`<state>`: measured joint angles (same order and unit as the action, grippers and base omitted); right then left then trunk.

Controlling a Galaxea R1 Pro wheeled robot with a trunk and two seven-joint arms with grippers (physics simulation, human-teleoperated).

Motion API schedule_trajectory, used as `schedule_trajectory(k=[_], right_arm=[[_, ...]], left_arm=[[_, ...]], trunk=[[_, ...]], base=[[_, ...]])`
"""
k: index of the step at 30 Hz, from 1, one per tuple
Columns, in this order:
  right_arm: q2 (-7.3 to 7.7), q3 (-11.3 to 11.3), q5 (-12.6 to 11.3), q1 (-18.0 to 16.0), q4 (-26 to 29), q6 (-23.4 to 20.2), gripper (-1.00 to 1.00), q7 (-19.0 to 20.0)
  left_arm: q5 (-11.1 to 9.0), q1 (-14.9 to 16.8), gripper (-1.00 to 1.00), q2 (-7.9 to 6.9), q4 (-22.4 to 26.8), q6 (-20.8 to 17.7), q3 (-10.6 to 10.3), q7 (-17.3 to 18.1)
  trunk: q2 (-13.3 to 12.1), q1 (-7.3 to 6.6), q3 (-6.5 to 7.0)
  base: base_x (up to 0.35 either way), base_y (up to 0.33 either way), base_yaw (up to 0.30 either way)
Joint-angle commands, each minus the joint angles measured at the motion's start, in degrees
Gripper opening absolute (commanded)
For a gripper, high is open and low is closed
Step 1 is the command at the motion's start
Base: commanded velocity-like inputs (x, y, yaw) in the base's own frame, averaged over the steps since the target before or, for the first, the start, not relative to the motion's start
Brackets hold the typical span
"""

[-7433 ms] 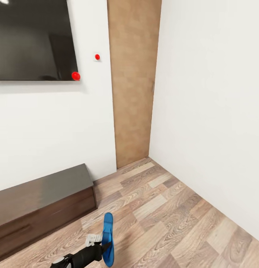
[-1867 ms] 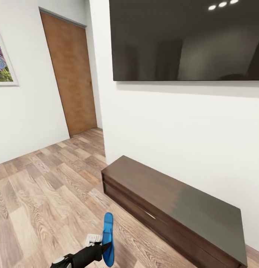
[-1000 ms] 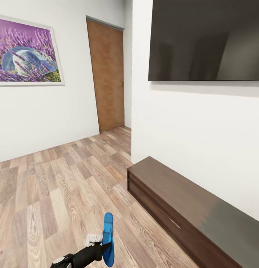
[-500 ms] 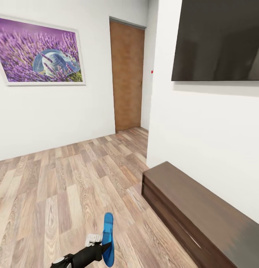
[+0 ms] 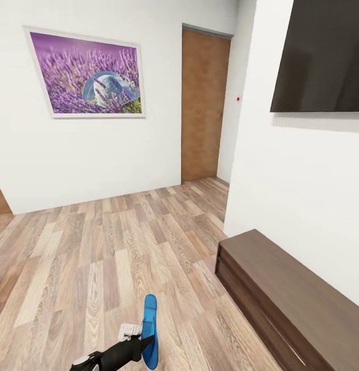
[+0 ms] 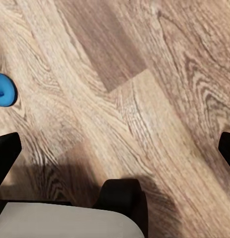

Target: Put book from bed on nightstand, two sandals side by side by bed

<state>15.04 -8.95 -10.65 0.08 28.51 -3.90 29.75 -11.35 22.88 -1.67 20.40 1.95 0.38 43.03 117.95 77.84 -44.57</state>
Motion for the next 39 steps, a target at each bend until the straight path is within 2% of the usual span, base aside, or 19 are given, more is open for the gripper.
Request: schedule_trajectory(k=[1,39], right_arm=[[-0.01,-0.2,-0.5,0.0,0.1,-0.4,1.0,0.3],[-0.01,-0.2,-0.5,0.0,0.1,-0.4,1.0,0.3]], left_arm=[[-0.1,0.1,-1.0,0.0,-0.1,0.2,0.1,0.2],[-0.1,0.1,-1.0,0.0,-0.1,0.2,0.1,0.2]], trunk=[[0.0,-0.01,-0.05],[0.0,-0.01,-0.05]], base=[[0.0,0.0,0.293],[0.0,0.0,0.293]])
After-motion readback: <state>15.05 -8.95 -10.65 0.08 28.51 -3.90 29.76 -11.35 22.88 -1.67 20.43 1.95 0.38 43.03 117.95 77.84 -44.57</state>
